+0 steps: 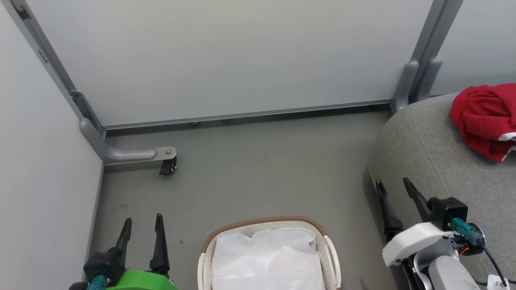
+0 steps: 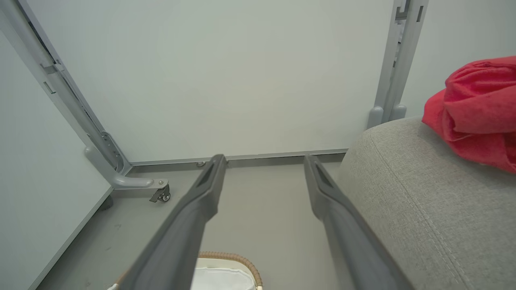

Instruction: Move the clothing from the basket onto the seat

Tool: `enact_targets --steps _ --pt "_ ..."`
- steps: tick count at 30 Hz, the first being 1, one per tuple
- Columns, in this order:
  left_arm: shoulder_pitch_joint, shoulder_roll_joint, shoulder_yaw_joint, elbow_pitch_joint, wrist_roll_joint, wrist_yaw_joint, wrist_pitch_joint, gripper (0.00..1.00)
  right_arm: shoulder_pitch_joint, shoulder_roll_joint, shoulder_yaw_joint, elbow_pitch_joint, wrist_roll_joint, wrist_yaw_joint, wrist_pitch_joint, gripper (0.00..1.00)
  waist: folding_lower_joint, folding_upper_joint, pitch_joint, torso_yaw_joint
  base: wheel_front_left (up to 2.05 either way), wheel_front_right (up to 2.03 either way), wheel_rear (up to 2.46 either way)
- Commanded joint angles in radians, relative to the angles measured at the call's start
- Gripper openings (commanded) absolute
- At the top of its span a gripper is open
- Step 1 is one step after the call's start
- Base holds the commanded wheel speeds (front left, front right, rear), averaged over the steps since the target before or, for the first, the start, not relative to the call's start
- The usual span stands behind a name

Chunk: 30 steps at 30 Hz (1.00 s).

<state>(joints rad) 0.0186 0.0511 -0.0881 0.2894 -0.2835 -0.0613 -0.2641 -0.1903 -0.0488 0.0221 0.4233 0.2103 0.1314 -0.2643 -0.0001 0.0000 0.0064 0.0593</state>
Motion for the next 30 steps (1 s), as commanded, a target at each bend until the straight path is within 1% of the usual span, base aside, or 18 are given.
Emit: enact_targets --steps 1,9,18,23,24,28,30 --pt "0.017 0.0 -0.002 -0.004 -0.006 0.002 0.0 1.0 0.023 -0.004 0.007 -0.008 0.001 -0.001 0.0 1.0 0.0001 0.0 -0.007 0.006 0.0 0.0 0.0" --pt "0.02 0.0 -0.02 -0.002 -0.021 0.003 0.0 1.0 0.053 -0.004 0.033 -0.012 -0.007 -0.001 0.0 1.0 0.0001 0.0 -0.014 0.002 0.0 0.0 0.0" --pt "0.01 0.0 -0.026 0.012 -0.02 -0.001 0.0 1.0 0.048 -0.004 0.036 -0.018 -0.005 -0.001 0.0 1.0 0.0001 0.0 -0.017 0.0 0.0 0.0 0.0" --pt "0.007 0.0 -0.025 0.013 -0.021 0.007 0.0 1.0 0.047 -0.004 0.036 -0.021 -0.004 -0.001 0.0 1.0 0.0001 0.0 -0.018 0.0 0.0 0.0 0.0" --pt "0.003 -0.001 -0.026 0.011 -0.022 0.001 0.0 0.0 0.038 0.0 0.036 -0.019 -0.005 0.0 0.0 0.0 0.0001 0.0 -0.018 0.0 0.0 0.0 0.0" --pt "0.005 -0.001 -0.028 0.042 -0.025 0.001 0.001 0.0 0.053 0.006 0.035 0.01 -0.002 0.0 0.002 0.0 0.0001 0.0 -0.018 0.0 0.0 0.0 0.0" --pt "0.0 -0.001 -0.02 0.041 -0.061 -0.001 0.012 0.0 0.049 0.006 0.026 0.01 0.035 0.0 0.016 0.0 0.0001 0.0 -0.018 -0.001 0.0 0.0 0.0"
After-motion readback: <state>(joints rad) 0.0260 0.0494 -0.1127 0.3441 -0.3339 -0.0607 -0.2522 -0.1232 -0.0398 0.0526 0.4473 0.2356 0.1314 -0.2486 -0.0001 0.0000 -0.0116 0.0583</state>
